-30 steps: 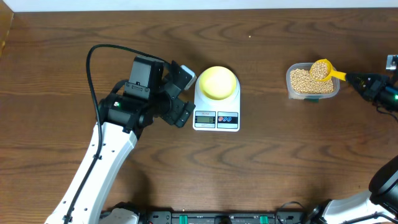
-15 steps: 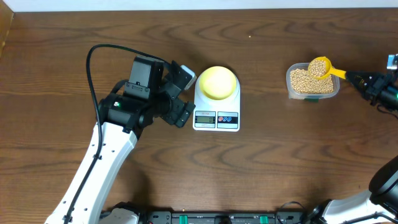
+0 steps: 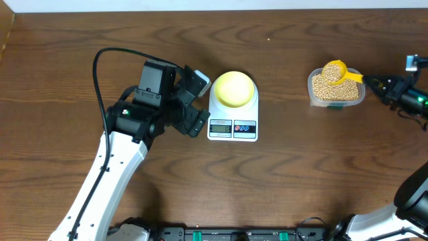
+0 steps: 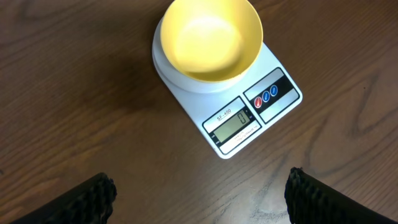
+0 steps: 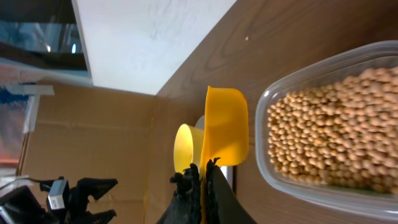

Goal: Scoop item into bowl and weigh 50g on scale
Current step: 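Lift the filled yellow scoop out of the tub with the right gripper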

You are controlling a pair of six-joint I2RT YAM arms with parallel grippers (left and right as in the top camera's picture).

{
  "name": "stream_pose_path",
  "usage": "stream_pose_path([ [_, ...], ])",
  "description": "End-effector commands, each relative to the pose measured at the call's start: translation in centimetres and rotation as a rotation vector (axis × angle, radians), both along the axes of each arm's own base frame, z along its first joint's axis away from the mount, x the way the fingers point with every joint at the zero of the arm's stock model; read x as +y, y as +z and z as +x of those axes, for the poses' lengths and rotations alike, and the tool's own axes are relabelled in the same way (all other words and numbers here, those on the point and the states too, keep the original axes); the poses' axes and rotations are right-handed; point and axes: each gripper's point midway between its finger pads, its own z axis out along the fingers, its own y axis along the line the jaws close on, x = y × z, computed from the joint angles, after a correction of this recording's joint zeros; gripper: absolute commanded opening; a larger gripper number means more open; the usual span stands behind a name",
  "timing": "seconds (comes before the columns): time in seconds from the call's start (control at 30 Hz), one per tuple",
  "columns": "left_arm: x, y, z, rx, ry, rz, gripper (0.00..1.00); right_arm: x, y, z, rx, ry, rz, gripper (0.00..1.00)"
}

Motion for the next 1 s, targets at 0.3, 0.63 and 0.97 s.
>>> stream_pose_path([
  [0.3, -0.1, -0.3, -0.4, 0.007, -0.022, -0.002, 0.89, 4.0, 0.3, 0.6, -0.011, 0.106, 0.044, 0.01],
  [0.63, -0.1, -0.3, -0.4, 0.007, -0.022, -0.002, 0.89, 6.8, 0.4, 0.9, -0.005, 0.172, 0.050, 0.01],
  [0.97, -0.1, -0.3, -0.4, 0.007, -0.022, -0.002, 0.89, 8.5, 0.5, 0.9, -0.012, 0.215, 0.046, 0.01],
])
